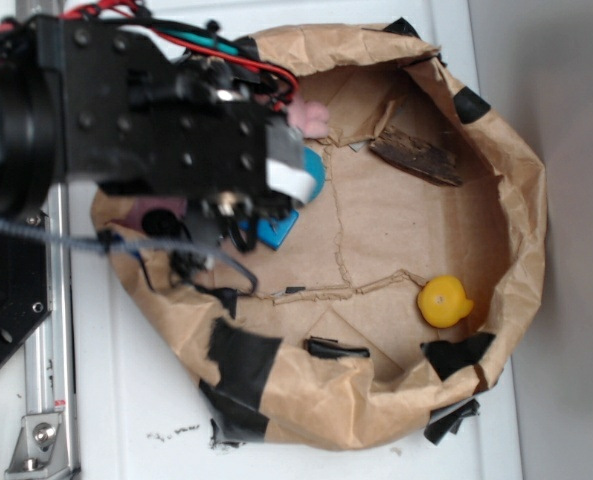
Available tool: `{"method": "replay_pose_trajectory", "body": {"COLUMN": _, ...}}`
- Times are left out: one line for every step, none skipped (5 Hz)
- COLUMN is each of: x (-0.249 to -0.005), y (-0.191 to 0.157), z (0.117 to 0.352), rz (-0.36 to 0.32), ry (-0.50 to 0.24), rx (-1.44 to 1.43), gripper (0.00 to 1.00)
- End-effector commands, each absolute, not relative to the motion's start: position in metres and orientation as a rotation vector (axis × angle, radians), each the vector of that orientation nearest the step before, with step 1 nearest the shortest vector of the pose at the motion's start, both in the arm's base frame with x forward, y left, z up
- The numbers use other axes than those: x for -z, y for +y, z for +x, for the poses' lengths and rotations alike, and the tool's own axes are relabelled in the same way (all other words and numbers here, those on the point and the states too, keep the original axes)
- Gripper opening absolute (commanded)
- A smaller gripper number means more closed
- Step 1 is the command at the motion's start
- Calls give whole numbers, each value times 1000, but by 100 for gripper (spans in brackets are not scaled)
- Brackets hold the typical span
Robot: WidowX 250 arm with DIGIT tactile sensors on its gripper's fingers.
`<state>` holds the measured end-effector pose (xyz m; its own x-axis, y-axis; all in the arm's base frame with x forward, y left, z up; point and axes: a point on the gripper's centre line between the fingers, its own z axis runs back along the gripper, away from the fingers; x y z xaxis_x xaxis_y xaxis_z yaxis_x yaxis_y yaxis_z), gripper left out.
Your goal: Grab the blue block.
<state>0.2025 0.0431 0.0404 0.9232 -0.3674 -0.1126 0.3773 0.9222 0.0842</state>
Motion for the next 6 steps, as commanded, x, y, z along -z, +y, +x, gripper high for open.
{"method": "replay_pose_trajectory", "body": {"x": -24, "y": 43, "z": 225, "rz": 48, "ry": 69, "rx": 394, "gripper": 100}}
{"method": "replay_pose_trajectory", "body": {"x": -26, "y": 34, "z": 235, "rz": 46, "ry": 52, "rx": 401, "gripper": 100}}
{"method": "replay_pose_trajectory", "body": {"x": -22, "y": 20, "z": 242, "rz": 31, "ry": 45, "rx": 457, "gripper": 100}}
{"method": "replay_pose_trajectory", "body": {"x": -20, "y": -3, "z": 240, "rz": 6, "ry": 64, "rx": 521, "gripper": 100}}
{"method": "replay_pose_trajectory", "body": {"x": -25, "y": -21, "z": 231, "rz": -14, "ry": 58, "rx": 570, "gripper": 100}}
{"method": "replay_pose_trajectory", "body": {"x": -33, "y": -30, "z": 225, "rz": -22, "ry": 25, "rx": 590, "gripper": 100}}
